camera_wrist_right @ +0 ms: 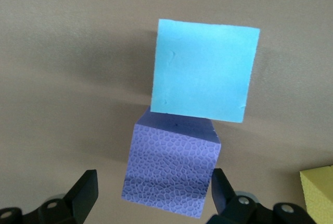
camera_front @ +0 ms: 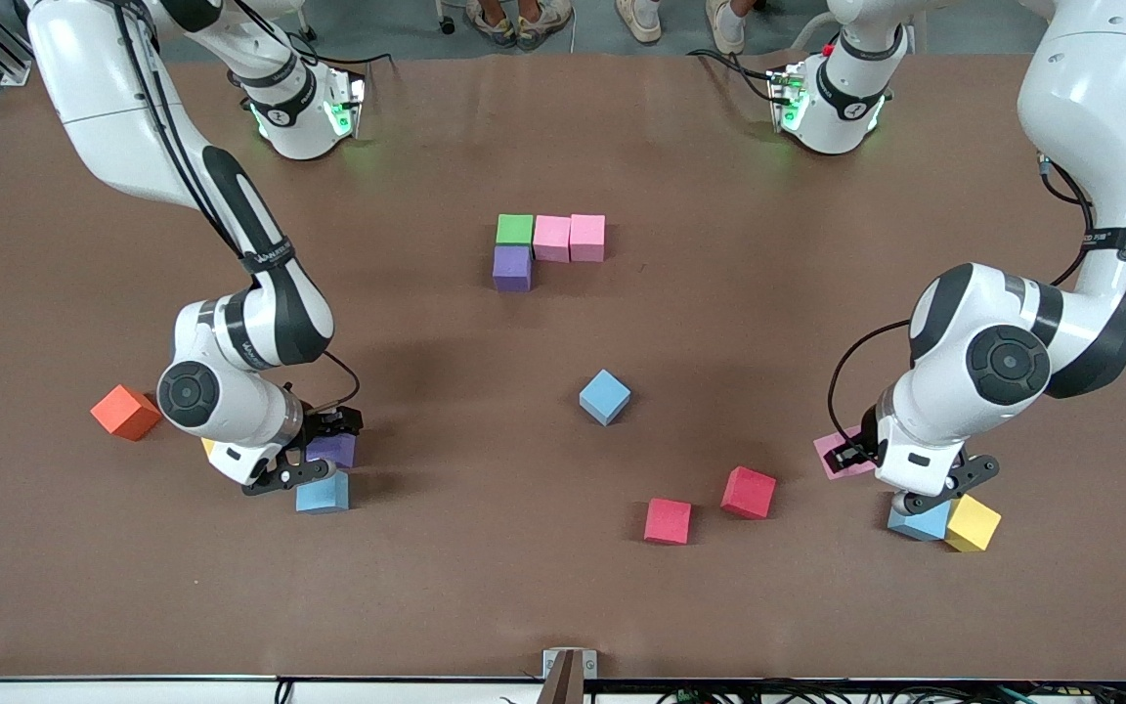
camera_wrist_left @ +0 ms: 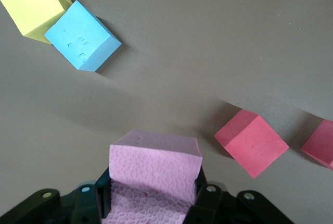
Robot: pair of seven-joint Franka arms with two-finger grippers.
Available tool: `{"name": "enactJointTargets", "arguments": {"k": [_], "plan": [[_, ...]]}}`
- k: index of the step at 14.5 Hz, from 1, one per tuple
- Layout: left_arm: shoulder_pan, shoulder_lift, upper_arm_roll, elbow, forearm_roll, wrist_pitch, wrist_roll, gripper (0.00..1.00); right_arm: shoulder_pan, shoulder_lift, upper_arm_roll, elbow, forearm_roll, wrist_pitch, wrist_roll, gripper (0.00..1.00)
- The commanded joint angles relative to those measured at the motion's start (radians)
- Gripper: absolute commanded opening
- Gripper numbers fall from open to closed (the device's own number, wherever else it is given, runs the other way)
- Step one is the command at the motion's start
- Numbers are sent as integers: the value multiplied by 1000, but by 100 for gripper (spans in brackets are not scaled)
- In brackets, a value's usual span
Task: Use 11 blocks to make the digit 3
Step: 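Grasp the second purple cube with the right gripper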
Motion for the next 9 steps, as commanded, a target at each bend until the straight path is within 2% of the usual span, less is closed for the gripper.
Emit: {"name": "enactJointTargets", "arguments": {"k": [1,9], "plan": [[5,-16,-6,-7,-19,-16,21,12,15,45,-33,55,-19,-2,17,93],[6,-15,-6,-7,-19,-16,21,13,25,49,-39,60,-17,-1,22,86]]}}
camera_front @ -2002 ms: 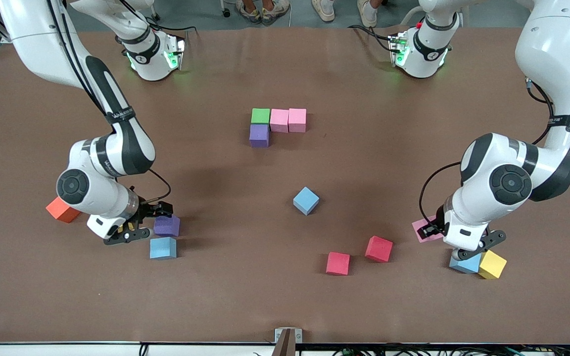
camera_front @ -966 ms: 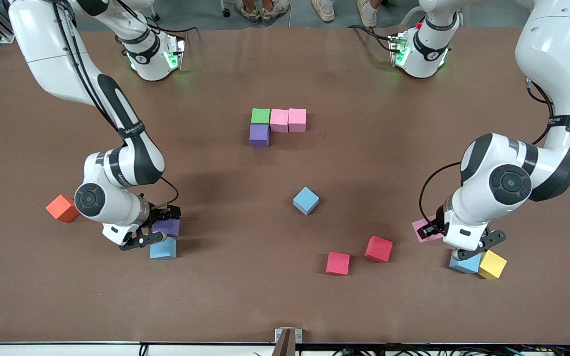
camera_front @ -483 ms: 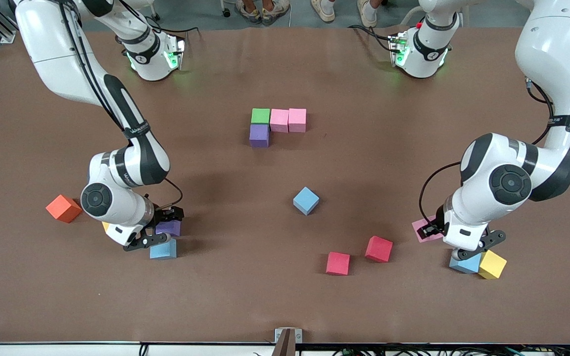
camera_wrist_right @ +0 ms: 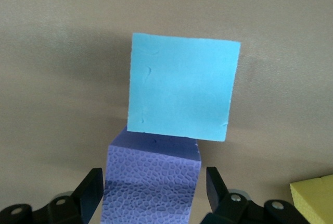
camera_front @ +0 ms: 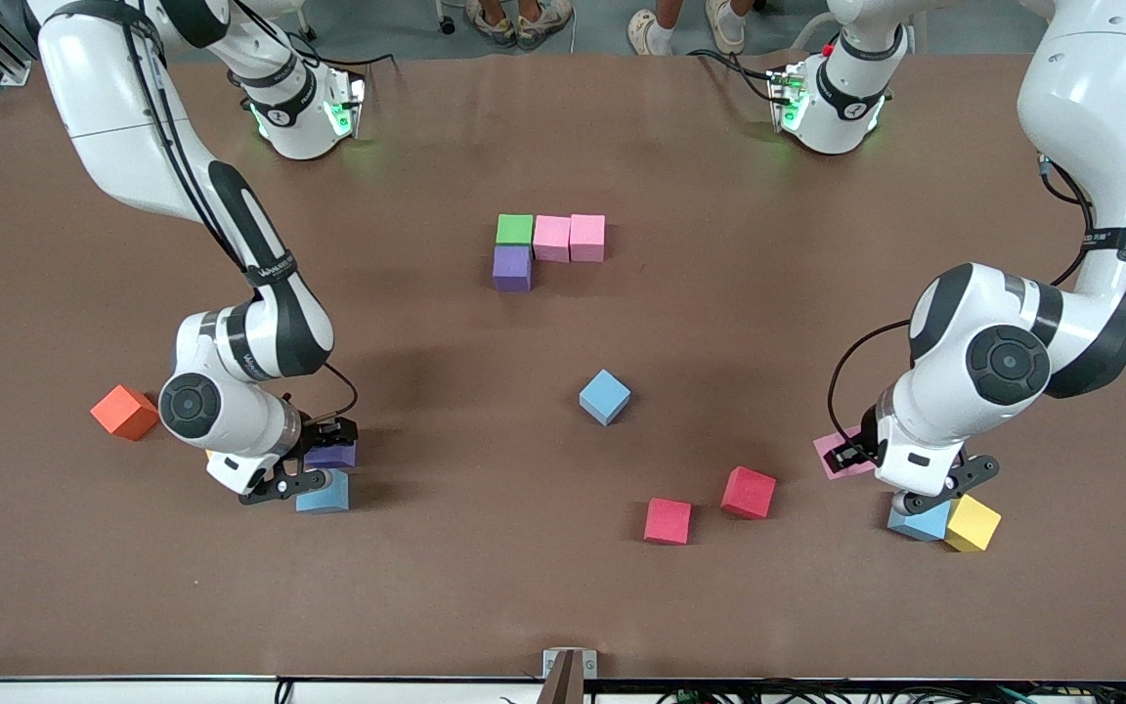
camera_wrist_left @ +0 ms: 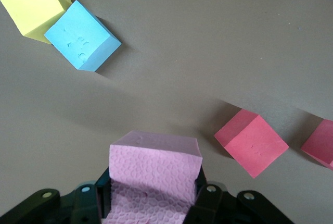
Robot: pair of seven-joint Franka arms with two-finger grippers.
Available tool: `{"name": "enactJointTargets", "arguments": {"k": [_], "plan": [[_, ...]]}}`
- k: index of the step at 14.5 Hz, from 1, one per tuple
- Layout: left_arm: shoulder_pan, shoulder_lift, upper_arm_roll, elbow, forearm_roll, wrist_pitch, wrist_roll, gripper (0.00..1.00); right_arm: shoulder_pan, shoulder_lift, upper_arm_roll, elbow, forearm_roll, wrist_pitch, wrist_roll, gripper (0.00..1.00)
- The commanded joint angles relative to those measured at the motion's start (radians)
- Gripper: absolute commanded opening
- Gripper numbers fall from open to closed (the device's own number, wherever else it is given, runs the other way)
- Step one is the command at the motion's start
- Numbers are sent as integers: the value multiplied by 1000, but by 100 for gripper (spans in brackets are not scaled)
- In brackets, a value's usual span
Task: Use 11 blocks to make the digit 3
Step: 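Grasp the second purple cube with the right gripper, then carry the purple cube below the first purple cube with the right gripper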
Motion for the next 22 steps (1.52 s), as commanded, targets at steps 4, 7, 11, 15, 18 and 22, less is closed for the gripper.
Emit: {"name": "enactJointTargets", "arguments": {"k": [4,7,11,15,18,22], "plan": [[6,-16,-6,-7,-19,-16,21,13,10,13,-11,21,-28,-3,1,58],[6,-16,-6,-7,-19,-16,21,13,19,15,-25,23,-50,-3,-6,39],[6,-15,-6,-7,-19,-16,21,13,50,-5,-25,23,-44,-18,9,32],[6,-13,-6,-7,-19,-16,23,13,71,-80,-19,21,-29,-107,32,30],[6,-13,-6,-7,-19,-16,23,13,184,-120,-17,23,-26,-161,176,30],[6,-12,-6,-7,-19,-16,23,13,338,-116,-17,26,66,-160,431,30]]}}
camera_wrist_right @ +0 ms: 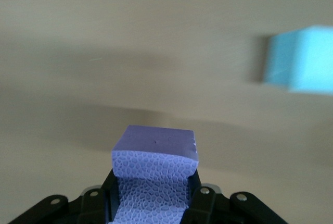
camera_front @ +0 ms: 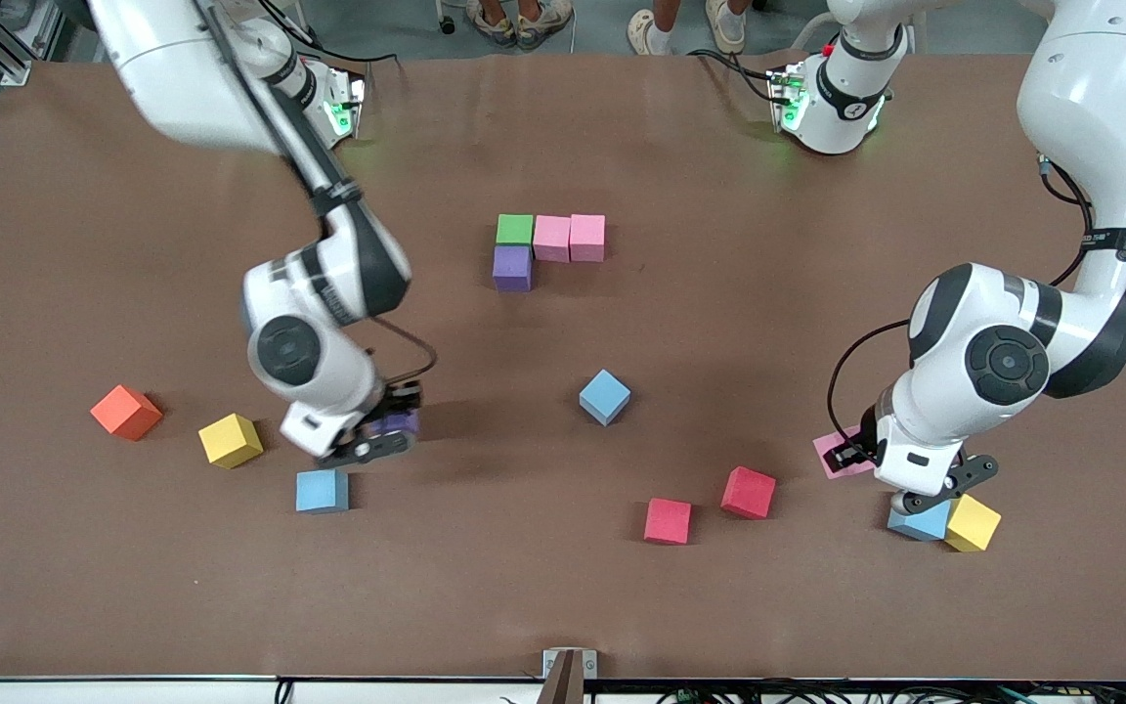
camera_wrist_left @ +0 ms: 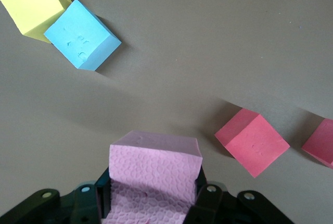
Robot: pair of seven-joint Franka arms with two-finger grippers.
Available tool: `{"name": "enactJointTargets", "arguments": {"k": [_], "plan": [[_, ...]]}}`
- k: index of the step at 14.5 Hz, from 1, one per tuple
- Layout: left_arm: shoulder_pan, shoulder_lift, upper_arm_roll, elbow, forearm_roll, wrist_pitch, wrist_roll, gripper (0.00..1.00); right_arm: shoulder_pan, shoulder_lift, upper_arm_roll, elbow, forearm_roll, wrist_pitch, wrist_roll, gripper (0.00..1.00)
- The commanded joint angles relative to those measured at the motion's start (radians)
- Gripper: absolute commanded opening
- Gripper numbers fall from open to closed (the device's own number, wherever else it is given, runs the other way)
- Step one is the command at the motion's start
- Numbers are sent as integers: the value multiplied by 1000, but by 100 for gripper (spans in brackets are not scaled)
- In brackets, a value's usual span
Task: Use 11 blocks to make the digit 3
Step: 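Carry the purple cube below the first purple cube with the right gripper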
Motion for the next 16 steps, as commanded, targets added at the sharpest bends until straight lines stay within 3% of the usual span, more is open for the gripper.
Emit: {"name": "enactJointTargets", "arguments": {"k": [1,8,12,16], "plan": [[6,-12,-6,-5,-19,-15,21,13,85,-4,-14,-20,93,7,103,30],[5,-13,-6,-5,-19,-15,21,13,164,-43,-15,-133,139,25,163,30],[3,-13,-6,-6,-19,-15,18,13,205,-99,-15,-272,220,148,157,30],[3,-13,-6,-6,-19,-15,18,13,240,-128,-15,-342,219,197,153,30]]}}
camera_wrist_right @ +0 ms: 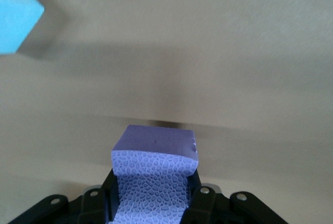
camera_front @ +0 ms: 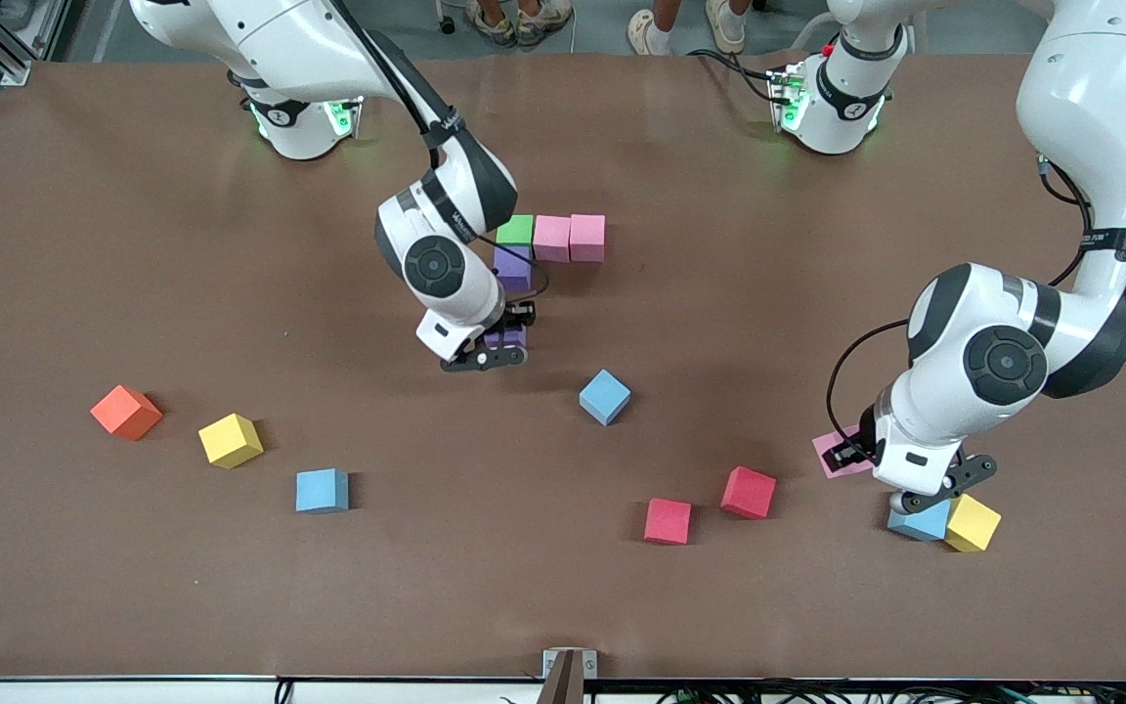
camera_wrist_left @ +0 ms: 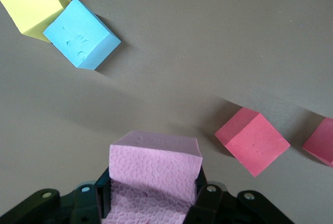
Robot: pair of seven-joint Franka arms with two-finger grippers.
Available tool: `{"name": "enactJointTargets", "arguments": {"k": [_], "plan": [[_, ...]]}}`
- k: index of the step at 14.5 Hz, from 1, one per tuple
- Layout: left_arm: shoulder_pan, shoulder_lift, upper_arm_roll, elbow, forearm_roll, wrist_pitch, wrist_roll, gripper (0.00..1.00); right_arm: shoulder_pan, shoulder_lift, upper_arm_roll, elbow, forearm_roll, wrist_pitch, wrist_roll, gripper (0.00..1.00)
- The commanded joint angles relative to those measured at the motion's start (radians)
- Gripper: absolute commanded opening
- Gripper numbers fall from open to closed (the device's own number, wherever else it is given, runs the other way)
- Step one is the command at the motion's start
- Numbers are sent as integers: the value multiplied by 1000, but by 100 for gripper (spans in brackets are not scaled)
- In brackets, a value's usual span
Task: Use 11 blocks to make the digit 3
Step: 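Carry the purple cube below the first purple cube with the right gripper, then lower the purple cube onto the table and open the right gripper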
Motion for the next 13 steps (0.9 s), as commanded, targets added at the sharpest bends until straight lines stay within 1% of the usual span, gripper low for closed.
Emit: {"name": "enactJointTargets", "arguments": {"k": [1,3,4,9,10,13], "plan": [[4,-13,-5,-3,-19,-15,18,13,20,-81,-12,-103,22,38,0,30],[4,-13,-5,-3,-19,-15,20,13,23,-119,-12,-167,22,107,6,30],[4,-13,-5,-3,-19,-15,20,13,25,-121,-12,-178,22,124,11,30],[4,-12,-5,-3,-19,-15,20,13,52,-120,-13,-181,25,140,17,29],[4,-12,-5,-5,-19,-15,20,13,60,-118,-13,-183,24,150,49,29],[4,-12,-5,-5,-19,-15,20,13,74,-115,-13,-195,21,166,61,29]]}}
